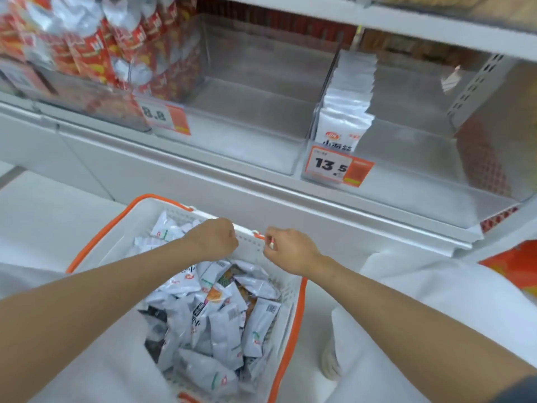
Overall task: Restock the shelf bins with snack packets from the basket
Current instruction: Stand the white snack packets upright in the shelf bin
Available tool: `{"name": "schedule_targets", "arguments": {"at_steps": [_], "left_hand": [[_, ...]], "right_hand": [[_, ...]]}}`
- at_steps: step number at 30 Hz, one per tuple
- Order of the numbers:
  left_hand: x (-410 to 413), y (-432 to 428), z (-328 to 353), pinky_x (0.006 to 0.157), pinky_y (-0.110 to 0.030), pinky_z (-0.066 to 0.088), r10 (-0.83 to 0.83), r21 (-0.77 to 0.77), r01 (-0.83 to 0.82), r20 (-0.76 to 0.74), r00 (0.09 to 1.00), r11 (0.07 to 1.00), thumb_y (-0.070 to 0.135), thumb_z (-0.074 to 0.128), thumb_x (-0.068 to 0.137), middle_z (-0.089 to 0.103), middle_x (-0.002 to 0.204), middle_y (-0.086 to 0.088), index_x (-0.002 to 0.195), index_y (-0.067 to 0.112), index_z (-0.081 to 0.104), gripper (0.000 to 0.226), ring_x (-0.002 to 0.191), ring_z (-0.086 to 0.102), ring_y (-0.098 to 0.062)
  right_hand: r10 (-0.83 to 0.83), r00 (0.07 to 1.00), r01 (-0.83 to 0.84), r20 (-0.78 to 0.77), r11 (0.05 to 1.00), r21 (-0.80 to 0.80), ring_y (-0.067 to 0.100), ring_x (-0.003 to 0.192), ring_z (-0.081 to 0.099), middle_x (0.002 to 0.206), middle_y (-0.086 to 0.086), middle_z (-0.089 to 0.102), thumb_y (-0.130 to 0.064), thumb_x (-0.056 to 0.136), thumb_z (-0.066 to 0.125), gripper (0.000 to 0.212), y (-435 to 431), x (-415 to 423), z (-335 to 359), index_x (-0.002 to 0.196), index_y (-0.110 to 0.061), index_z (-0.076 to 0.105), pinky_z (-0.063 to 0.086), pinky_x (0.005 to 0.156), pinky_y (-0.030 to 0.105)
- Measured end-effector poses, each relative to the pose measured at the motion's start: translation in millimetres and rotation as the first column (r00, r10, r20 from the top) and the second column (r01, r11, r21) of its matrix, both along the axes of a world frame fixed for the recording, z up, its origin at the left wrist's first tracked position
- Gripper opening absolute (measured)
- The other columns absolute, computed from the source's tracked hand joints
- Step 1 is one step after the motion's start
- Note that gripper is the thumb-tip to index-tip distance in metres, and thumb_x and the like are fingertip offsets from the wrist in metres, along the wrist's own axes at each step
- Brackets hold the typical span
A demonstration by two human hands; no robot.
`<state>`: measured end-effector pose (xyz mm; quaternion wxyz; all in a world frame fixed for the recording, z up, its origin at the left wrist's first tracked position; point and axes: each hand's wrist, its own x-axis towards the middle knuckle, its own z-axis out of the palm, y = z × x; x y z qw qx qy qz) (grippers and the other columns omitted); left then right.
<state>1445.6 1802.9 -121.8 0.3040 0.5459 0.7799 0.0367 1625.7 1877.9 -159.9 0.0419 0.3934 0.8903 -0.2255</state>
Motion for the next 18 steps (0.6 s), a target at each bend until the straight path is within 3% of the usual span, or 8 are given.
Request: {"name": "schedule_targets", "arguments": {"at_steps": [2,4,6,9,13,16,18], "left_hand": [[-3.1,-3.8,-7.8,0.071,-0.026,0.048,-0.065,-0.097,0.063,-0.023,0.998,0.993,0.017,0.048,0.088,0.066,0.094,-0.007,0.076,0.013,0.059,0.017,0.077,0.058,-0.019],[-6.4,-7.1,-14.3,0.071,-0.027,0.049,-0.099,-0.151,0.089,-0.057,0.993,0.984,0.018,0.046,0.089,0.066,0.101,-0.006,0.086,0.012,0.062,0.017,0.078,0.058,-0.018],[-9.6,-11.6,-20.3,0.08,-0.03,0.05,-0.117,-0.2,0.095,-0.101,0.988,0.975,0.022,0.047,0.091,0.063,0.11,-0.002,0.096,0.015,0.063,0.018,0.084,0.059,-0.018],[-9.7,-15.1,-23.4,0.095,-0.035,0.049,-0.147,-0.252,0.106,-0.151,0.978,0.962,0.025,0.049,0.092,0.063,0.118,-0.001,0.106,0.016,0.065,0.023,0.106,0.058,-0.022],[-5.0,-12.7,-18.6,0.097,-0.037,0.048,-0.156,-0.266,0.114,-0.144,0.977,0.957,0.024,0.051,0.092,0.061,0.121,-0.002,0.11,0.016,0.064,0.024,0.109,0.058,-0.023],[-8.5,-7.3,-17.3,0.089,-0.038,0.053,-0.126,-0.261,0.087,-0.137,0.983,0.961,0.024,0.049,0.091,0.061,0.116,-0.001,0.106,0.016,0.063,0.022,0.087,0.061,-0.021],[-11.1,-5.4,-16.7,0.087,-0.039,0.053,-0.114,-0.268,0.073,-0.143,0.983,0.961,0.025,0.049,0.091,0.061,0.115,0.0,0.104,0.017,0.062,0.02,0.087,0.061,-0.02]], "right_hand": [[0.099,0.974,-0.067,0.205,0.986,-0.154,0.028,0.102,0.059,0.11,0.008,0.065,-0.03,0.095,0.051,0.027,-2.5,-5.3,-29.1,0.114,-0.013,0.059,0.045,0.078,0.033],[0.199,0.912,-0.108,0.358,0.96,-0.256,0.028,0.111,0.057,0.123,0.01,0.061,-0.026,0.095,0.053,0.034,-7.5,-8.7,-58.6,0.124,-0.01,0.057,0.046,0.086,0.033],[0.231,0.868,-0.101,0.439,0.949,-0.299,0.032,0.116,0.055,0.131,0.015,0.055,-0.026,0.095,0.056,0.045,-15.5,-9.0,-89.7,0.135,-0.006,0.047,0.049,0.089,0.036],[0.105,0.897,-0.009,0.43,0.976,-0.219,0.034,0.12,0.051,0.137,0.015,0.045,-0.03,0.092,0.062,0.068,-23.8,-6.0,-129.9,0.146,-0.008,0.026,0.048,0.094,0.043],[0.053,0.938,-0.011,0.344,0.992,-0.126,0.033,0.111,0.056,0.125,0.012,0.054,-0.031,0.097,0.053,0.049,-18.5,-17.2,-154.9,0.139,-0.016,0.032,0.05,0.086,0.043],[0.047,0.94,-0.033,0.338,0.998,-0.045,0.032,0.106,0.061,0.118,0.01,0.063,-0.026,0.1,0.046,0.029,-11.3,-31.6,-158.0,0.127,-0.016,0.051,0.052,0.087,0.043],[0.054,0.942,-0.061,0.33,0.998,0.009,0.03,0.104,0.064,0.114,0.009,0.066,-0.016,0.098,0.047,0.023,-10.8,-38.9,-156.1,0.117,-0.015,0.062,0.053,0.085,0.039]]}}
